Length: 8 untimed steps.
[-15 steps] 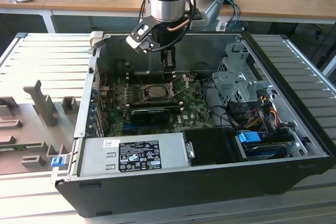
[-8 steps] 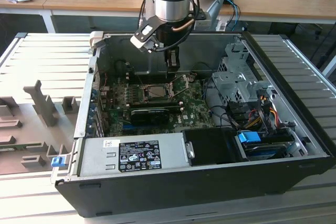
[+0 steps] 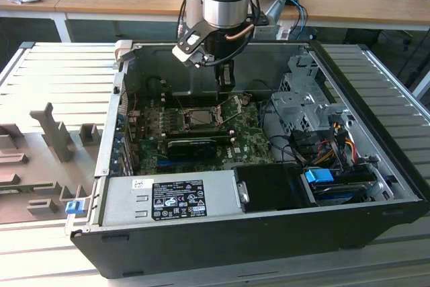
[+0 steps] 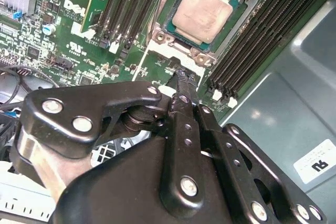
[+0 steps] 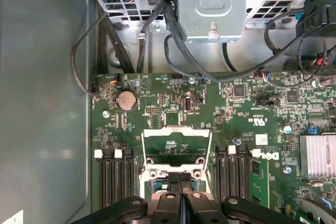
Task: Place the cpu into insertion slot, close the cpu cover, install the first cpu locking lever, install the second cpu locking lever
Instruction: 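Close the cpu cover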
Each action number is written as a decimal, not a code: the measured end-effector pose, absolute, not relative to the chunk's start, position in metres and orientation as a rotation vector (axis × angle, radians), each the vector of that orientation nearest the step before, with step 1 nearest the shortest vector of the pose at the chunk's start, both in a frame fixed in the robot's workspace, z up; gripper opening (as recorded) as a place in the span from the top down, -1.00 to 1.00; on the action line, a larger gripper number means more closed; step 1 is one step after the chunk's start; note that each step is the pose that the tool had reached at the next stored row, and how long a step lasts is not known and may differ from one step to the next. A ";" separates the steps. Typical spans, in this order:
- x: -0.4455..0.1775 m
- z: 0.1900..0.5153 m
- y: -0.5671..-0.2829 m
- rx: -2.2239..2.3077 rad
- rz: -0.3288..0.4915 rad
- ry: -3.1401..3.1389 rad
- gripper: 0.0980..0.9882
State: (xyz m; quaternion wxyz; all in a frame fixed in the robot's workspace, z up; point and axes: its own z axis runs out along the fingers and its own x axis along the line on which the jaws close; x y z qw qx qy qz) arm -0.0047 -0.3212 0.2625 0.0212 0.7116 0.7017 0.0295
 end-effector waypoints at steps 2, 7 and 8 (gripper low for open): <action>-0.004 0.262 -0.321 2.206 0.091 2.175 0.98; -0.001 0.262 -0.321 2.206 0.091 2.175 0.98; -0.001 0.262 -0.321 2.206 0.091 2.175 0.98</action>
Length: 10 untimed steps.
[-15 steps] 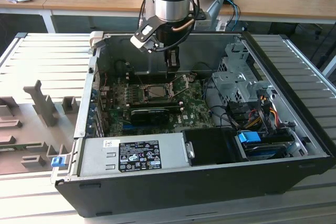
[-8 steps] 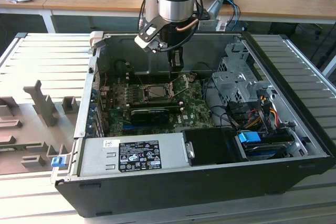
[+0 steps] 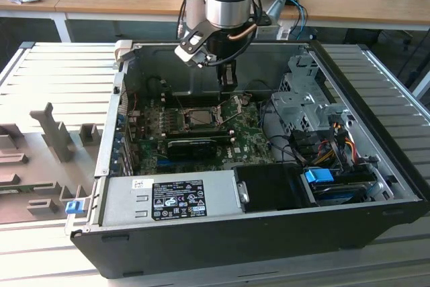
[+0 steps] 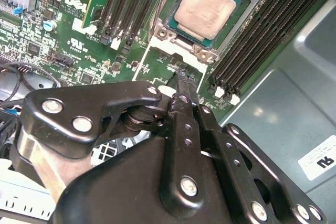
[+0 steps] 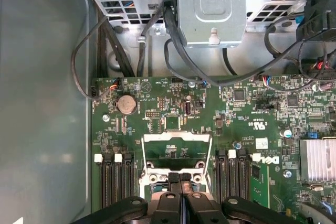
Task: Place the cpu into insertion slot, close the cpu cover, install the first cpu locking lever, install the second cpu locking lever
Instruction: 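Close the cpu cover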
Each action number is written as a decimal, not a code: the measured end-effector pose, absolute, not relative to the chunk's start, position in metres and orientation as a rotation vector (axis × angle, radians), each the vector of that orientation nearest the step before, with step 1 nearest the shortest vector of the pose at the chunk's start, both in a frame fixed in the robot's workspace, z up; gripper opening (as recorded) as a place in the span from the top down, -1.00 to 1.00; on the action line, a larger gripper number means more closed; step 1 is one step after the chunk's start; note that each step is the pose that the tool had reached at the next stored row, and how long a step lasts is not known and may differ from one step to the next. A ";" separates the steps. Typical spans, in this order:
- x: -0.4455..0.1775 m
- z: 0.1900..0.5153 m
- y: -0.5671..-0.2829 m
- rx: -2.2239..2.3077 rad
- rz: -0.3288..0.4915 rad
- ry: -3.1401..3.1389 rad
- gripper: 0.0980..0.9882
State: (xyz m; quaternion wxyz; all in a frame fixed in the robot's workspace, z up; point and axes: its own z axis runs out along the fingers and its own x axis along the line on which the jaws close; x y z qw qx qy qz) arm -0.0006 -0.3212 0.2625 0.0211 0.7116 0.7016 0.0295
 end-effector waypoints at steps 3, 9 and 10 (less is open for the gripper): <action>0.001 0.263 -0.321 2.206 0.091 2.175 0.98; 0.006 0.263 -0.321 2.206 0.091 2.175 0.98; 0.007 0.263 -0.321 2.206 0.091 2.175 0.98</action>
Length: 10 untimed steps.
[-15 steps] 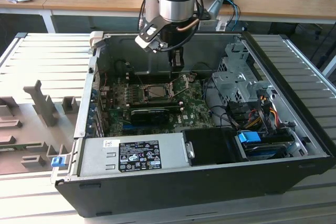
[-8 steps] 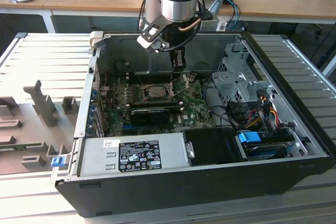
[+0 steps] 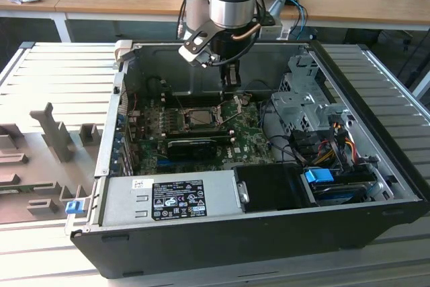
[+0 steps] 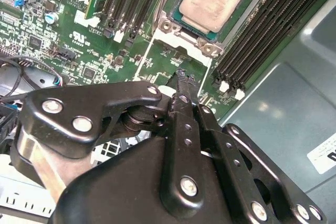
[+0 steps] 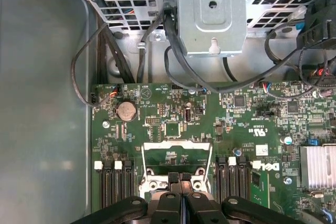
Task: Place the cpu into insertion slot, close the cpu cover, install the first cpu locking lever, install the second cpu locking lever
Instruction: 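Close the cpu cover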
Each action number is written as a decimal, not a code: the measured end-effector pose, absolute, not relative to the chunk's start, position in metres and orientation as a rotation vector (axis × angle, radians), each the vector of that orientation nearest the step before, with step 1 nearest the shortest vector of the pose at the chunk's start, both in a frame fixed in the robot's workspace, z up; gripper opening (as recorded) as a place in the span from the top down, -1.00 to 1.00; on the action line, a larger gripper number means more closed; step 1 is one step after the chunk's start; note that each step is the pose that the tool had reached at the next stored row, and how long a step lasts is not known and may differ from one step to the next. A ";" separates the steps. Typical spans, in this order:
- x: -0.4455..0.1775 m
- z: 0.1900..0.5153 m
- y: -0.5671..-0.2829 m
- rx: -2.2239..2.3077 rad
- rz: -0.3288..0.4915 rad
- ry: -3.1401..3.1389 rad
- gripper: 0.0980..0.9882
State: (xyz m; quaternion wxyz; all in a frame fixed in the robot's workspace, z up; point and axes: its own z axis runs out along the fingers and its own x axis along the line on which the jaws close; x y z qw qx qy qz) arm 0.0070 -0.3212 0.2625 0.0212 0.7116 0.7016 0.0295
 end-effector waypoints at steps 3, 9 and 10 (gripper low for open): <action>0.009 0.263 -0.321 2.206 0.091 2.175 0.98; 0.016 0.263 -0.321 2.206 0.091 2.175 0.98; 0.018 0.263 -0.321 2.206 0.091 2.175 0.98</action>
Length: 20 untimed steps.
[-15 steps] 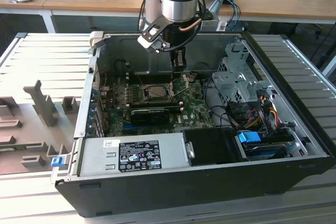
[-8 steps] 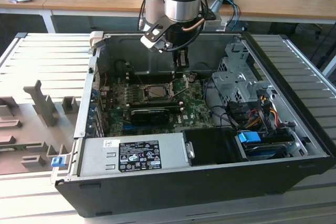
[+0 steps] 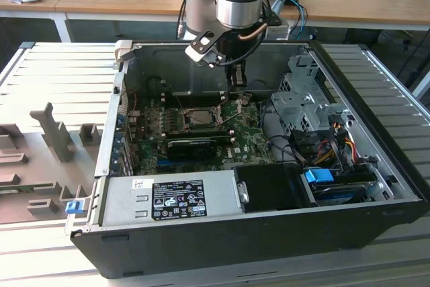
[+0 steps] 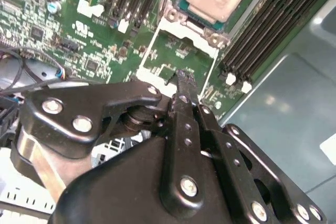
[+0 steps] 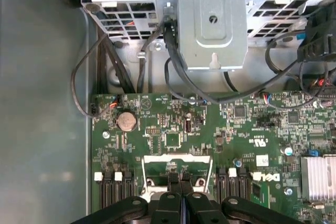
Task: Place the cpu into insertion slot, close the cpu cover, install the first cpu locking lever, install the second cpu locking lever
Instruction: 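Close the cpu cover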
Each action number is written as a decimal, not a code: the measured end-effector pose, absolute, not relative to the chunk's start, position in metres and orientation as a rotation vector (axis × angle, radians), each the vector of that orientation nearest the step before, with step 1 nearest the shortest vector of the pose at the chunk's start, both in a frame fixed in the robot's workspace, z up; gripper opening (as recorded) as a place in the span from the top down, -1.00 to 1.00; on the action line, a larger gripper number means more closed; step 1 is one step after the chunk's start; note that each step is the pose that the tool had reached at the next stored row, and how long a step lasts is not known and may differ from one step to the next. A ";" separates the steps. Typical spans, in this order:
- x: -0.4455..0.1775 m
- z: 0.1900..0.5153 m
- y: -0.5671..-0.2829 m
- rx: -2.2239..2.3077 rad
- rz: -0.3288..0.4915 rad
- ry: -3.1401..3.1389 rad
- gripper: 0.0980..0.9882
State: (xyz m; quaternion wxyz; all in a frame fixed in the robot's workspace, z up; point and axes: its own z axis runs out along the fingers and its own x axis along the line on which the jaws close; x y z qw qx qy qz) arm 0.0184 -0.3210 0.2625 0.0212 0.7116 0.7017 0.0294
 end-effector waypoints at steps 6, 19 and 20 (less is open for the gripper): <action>0.027 0.260 -0.321 2.206 0.091 2.175 0.98; 0.058 0.252 -0.319 2.179 0.077 2.218 0.98; 0.058 0.250 -0.319 2.178 0.077 2.218 0.98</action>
